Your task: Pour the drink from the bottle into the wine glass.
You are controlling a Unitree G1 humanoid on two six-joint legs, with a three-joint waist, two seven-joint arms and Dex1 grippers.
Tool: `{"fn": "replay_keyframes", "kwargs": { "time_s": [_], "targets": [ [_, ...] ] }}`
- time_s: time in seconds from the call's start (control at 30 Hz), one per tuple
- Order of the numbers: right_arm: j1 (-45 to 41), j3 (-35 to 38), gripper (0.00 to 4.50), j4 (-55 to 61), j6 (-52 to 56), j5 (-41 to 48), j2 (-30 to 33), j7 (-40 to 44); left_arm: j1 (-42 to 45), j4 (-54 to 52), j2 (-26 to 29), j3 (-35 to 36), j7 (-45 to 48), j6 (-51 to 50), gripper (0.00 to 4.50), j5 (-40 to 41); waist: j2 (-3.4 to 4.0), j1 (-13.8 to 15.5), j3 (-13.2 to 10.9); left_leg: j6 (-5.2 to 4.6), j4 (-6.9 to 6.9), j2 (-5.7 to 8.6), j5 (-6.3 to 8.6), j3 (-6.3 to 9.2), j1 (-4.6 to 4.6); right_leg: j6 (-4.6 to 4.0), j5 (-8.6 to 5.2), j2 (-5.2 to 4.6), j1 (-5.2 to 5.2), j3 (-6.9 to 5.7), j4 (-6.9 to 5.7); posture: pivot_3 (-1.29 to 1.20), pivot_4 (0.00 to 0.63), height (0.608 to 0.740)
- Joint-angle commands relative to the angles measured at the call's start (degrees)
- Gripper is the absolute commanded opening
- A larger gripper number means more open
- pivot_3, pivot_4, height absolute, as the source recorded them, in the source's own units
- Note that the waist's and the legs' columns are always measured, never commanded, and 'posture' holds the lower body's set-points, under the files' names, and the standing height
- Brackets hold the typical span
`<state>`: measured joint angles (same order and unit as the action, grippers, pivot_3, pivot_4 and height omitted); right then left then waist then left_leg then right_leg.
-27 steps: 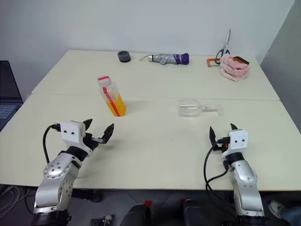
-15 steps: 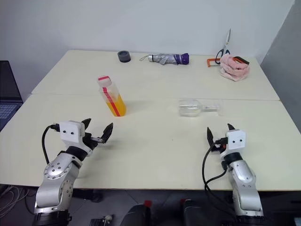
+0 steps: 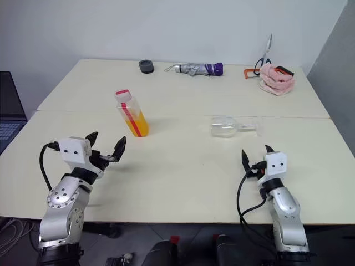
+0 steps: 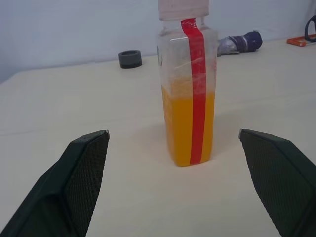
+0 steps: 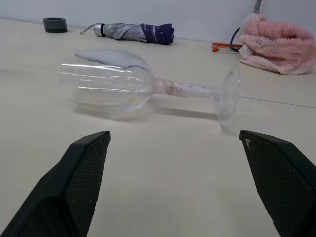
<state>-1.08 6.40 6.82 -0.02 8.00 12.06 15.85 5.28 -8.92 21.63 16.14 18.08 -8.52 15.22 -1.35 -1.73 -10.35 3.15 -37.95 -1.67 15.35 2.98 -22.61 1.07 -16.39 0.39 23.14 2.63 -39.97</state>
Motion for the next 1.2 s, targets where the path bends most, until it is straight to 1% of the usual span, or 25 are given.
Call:
{"fn": "replay_keyframes", "kwargs": {
  "time_s": [0.03, 0.13, 0.27, 0.43, 0.5, 0.57, 0.77, 1.03, 1.2],
  "targets": [
    [-1.3, 0.5, 4.46, 0.7, -1.1, 0.8, 0.3, 0.2, 1.2, -0.7, 0.2, 0.9, -0.5, 0.1, 4.50, 0.5, 0.00, 0.0, 0.0, 0.00, 0.00, 0.00, 0.00, 0.00, 0.00, 0.00, 0.00, 0.00, 0.00, -0.01, 0.00, 0.00, 0.150, 0.740],
    [-1.8, -0.1, 4.46, 0.9, -0.7, -0.5, 0.9, 0.0, 1.8, -0.4, 0.3, 1.0, -0.6, -0.4, 4.50, 0.7, 0.00, 0.0, 0.0, 0.00, 0.00, 0.00, 0.00, 0.01, 0.00, 0.00, 0.00, 0.00, 0.00, -0.01, 0.00, 0.00, 0.150, 0.740],
    [-1.6, -2.0, 4.46, 4.3, 1.8, 2.0, 2.8, 4.7, 2.7, 0.3, 0.7, 1.0, -0.9, -1.1, 4.50, 0.2, 0.00, 0.0, 0.0, 0.00, 0.00, 0.00, 0.00, 0.01, 0.00, 0.00, 0.00, 0.00, 0.00, -0.01, 0.00, 0.00, 0.150, 0.740],
    [-2.5, -6.0, 4.46, 13.2, 11.7, 11.3, 9.5, 17.3, 4.8, 1.8, 0.1, 0.8, -2.6, -2.7, 4.50, 0.0, 0.00, 0.0, 0.0, 0.00, -0.01, 0.01, 0.00, 0.02, -0.01, 0.00, 0.00, 0.00, 0.00, -0.03, 0.00, 0.00, 0.150, 0.740],
    [-4.3, -6.6, 4.46, 15.6, 16.3, 15.1, 11.8, 20.1, 6.4, 2.7, 0.1, 0.2, -3.2, -3.3, 4.50, -0.4, -0.01, 0.0, 0.0, 0.00, -0.02, 0.01, 0.00, 0.06, -0.03, 0.01, 0.00, 0.00, 0.00, -0.07, 0.01, 0.00, 0.150, 0.740],
    [-6.3, -7.2, 4.46, 16.5, 18.8, 16.8, 13.3, 22.1, 8.1, 3.5, -0.1, -0.6, -3.8, -4.0, 4.50, -0.9, -0.01, 0.0, 0.0, 0.00, -0.03, 0.01, 0.00, 0.08, -0.03, 0.01, 0.00, 0.00, -0.01, -0.09, 0.01, 0.00, 0.150, 0.740],
    [-10.9, -8.4, 4.46, 17.2, 22.7, 18.2, 14.7, 23.6, 12.8, 5.8, -0.6, -2.8, -4.4, -5.5, 4.50, -2.0, -0.02, 0.1, 0.0, 0.00, -0.02, 0.04, 0.00, 0.10, -0.08, 0.00, 0.00, 0.00, -0.01, -0.11, 0.03, 0.00, 0.150, 0.740],
    [-12.8, -8.2, 4.46, 20.3, 27.7, 22.6, 16.7, 26.3, 17.8, 11.1, -0.9, -4.3, -5.4, -5.3, 4.50, -3.9, -0.03, 0.0, 0.0, 0.00, -0.03, 0.04, 0.00, 0.10, -0.10, 0.00, 0.00, -0.01, 0.01, -0.11, 0.04, 0.00, 0.150, 0.740],
    [-13.9, -8.4, 4.46, 20.2, 28.4, 23.3, 17.4, 27.3, 20.4, 14.4, -1.4, -5.4, -5.2, -4.0, 4.50, -5.0, -0.03, 0.0, 0.0, 0.00, -0.03, 0.04, 0.00, 0.11, -0.10, 0.00, 0.00, -0.01, 0.01, -0.13, 0.04, 0.00, 0.150, 0.740]
  ]
}}
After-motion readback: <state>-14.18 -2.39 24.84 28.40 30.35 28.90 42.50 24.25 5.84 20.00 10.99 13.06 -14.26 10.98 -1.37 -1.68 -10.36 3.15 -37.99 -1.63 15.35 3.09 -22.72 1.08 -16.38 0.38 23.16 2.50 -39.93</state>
